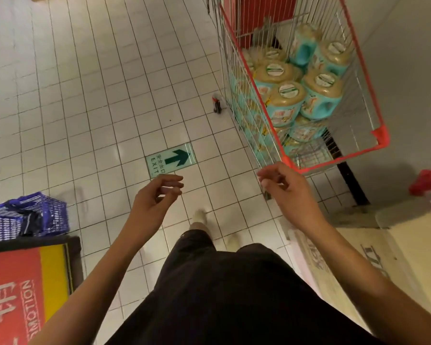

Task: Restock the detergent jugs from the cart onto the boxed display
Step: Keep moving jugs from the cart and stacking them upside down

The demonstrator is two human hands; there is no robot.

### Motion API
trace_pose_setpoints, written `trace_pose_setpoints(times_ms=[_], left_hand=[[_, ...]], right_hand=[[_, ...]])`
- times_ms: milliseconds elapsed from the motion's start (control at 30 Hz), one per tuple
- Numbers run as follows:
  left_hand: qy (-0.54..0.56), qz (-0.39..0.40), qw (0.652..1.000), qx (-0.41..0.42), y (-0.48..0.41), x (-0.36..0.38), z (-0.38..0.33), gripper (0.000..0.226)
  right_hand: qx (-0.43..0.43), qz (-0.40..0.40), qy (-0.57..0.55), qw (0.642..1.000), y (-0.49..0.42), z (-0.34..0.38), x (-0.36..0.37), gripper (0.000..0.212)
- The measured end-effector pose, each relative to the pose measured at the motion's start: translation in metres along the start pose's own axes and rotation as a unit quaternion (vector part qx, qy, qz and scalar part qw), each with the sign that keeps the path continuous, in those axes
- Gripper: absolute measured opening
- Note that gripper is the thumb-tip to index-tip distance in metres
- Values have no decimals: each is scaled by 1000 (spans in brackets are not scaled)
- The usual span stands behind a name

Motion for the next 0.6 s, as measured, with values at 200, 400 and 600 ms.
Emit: trace_pose_setpoints(times_ms=[200, 400, 600], left_hand=[[-25, 19, 1000, -1, -99, -57, -16, 19], [-39, 92, 995, 30, -215, -107, -42, 21], [-85, 187, 975, 81, -331, -107, -106, 23]], right_hand=[[11, -25, -6, 1000, -103, 22, -19, 19], [47, -73, -50, 995, -180, 37, -24, 28], [71, -148, -88, 982, -219, 44, -57, 27]])
Point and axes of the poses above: each hand's wrist, its own y-axis away from the middle knuckle, its own x-axis out of the palm, z = x × y, the point moved 10 cm from there along -y, towards the middle knuckle, and after that the axes turned 15 degrees about z, right-handed, at the moved point
